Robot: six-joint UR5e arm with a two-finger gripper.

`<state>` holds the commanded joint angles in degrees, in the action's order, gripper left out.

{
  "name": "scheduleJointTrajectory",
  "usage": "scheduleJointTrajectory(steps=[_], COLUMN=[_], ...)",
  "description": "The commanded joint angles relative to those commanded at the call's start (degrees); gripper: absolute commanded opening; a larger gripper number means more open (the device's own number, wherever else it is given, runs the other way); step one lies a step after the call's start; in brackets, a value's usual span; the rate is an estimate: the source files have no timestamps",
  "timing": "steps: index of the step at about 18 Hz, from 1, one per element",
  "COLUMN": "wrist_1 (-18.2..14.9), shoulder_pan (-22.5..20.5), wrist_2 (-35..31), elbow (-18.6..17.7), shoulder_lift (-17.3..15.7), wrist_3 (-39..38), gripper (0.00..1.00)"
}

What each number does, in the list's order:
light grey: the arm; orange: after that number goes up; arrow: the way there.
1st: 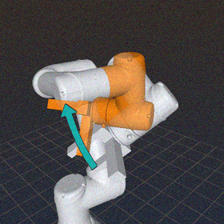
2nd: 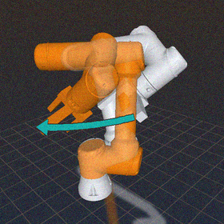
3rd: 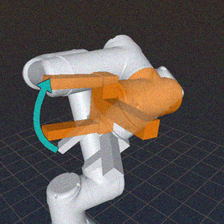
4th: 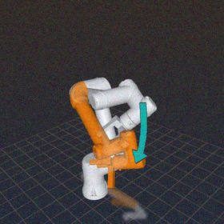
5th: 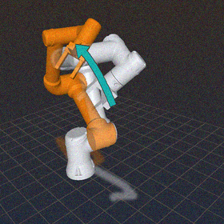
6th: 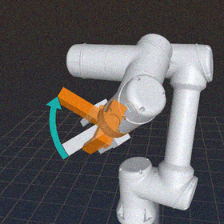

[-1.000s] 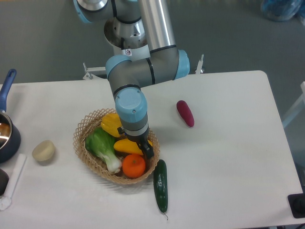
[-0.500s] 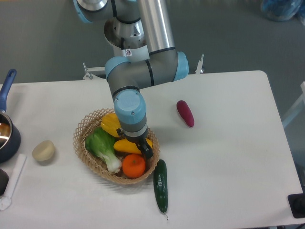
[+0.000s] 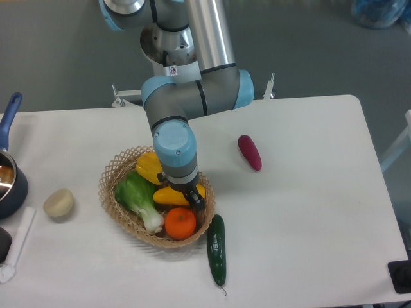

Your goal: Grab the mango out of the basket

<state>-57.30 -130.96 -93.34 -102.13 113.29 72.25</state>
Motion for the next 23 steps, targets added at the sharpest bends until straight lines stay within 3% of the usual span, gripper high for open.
scheduleJointTrajectory(steps=[4,8,16,23], wrist_1=[-0.26,-0.44,-0.35,-0.26], shoulder_pan=[0.0,0.0,-1.92,-5.79], wrist_2=[0.0,0.09,5.0,11.68], elbow=[0.09,0.53,1.49,11.59], shoulder_lift=[-0.26,-1.05,-6.67,-7.74], wrist_3=[-0.7,-1.15,-2.19,-10.28], gripper=[0.36,0.36,0.36,0.36])
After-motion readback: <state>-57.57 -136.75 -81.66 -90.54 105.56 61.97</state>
